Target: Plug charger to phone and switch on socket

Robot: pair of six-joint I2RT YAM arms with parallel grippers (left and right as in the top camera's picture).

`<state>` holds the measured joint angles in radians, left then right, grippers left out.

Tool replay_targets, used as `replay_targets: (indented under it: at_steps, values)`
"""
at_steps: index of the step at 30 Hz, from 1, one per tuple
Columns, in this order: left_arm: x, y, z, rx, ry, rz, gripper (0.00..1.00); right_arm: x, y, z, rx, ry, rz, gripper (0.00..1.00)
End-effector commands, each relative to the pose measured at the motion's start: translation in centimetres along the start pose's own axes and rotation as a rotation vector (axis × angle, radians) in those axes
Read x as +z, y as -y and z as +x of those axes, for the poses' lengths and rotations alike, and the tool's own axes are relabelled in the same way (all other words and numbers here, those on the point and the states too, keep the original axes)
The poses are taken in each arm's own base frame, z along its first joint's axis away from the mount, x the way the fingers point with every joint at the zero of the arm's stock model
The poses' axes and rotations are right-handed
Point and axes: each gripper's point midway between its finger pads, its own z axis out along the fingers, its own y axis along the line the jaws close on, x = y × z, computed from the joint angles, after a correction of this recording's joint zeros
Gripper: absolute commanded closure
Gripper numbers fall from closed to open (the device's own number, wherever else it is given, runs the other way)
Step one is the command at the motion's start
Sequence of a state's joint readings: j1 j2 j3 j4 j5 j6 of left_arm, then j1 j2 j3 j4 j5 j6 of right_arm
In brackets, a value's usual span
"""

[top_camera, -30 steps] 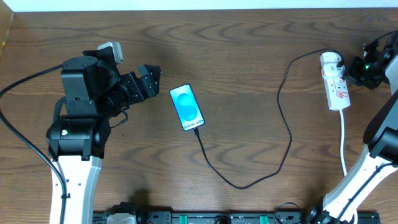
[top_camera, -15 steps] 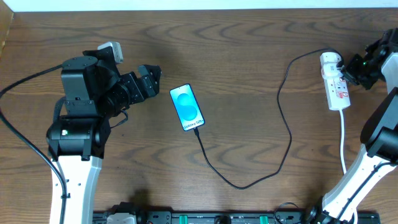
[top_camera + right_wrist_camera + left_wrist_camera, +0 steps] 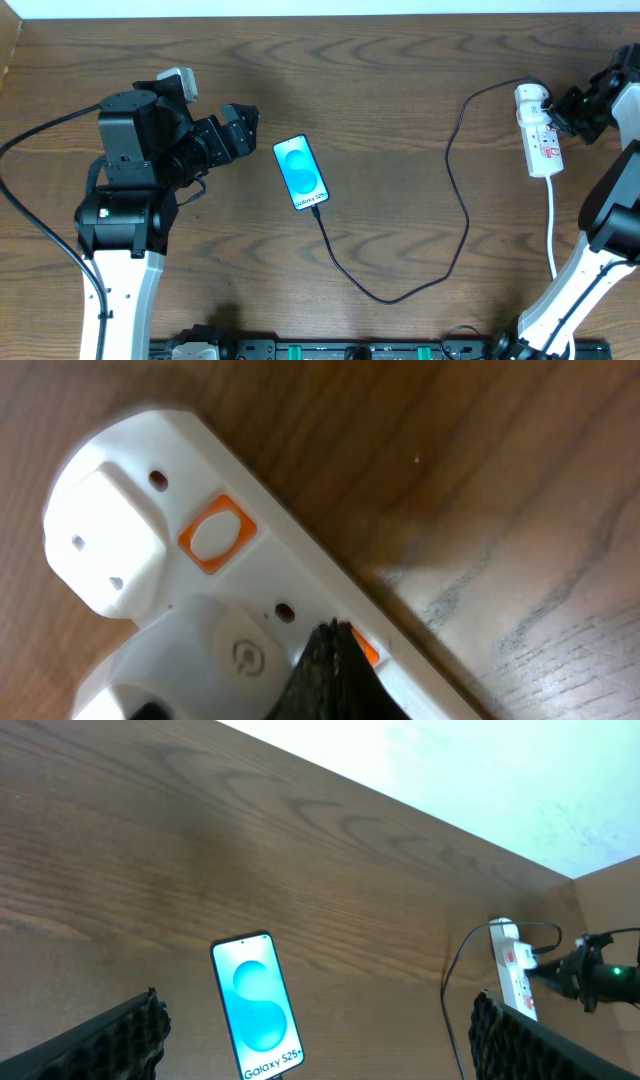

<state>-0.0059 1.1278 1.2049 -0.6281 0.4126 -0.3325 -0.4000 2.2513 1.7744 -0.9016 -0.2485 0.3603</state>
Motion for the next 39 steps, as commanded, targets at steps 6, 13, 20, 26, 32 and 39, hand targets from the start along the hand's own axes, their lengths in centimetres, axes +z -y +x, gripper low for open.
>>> replay_targets:
  at_steps: [6, 13, 20, 26, 32, 39]
  values:
    - [0.0, -0.1, -0.1, 0.002, 0.001, -0.006, 0.03, 4.3, -4.5, 8.1, -0.060, -0.274, -0.121, 0.99]
    - [0.0, -0.1, -0.1, 0.002, 0.001, -0.006, 0.03, 3.1, -2.8, 4.8, -0.031, -0.171, -0.125, 0.99]
    - [0.0, -0.1, -0.1, 0.002, 0.001, -0.006, 0.03, -6.1, -0.4, -0.3, -0.064, 0.061, -0.179, 0.99]
    - [0.0, -0.1, -0.1, 0.002, 0.001, -0.006, 0.03, -20.9, -2.4, 0.1, -0.296, 0.337, -0.314, 0.98]
    - [0.0, -0.1, -0.1, 0.002, 0.001, -0.006, 0.03, -28.6, -8.4, 6.7, -0.625, 0.463, -0.366, 0.88]
    - [0.0, -0.1, -0.1, 0.002, 0.001, -0.006, 0.03, -34.8, -12.6, 15.1, -0.910, 0.625, -0.270, 0.01]
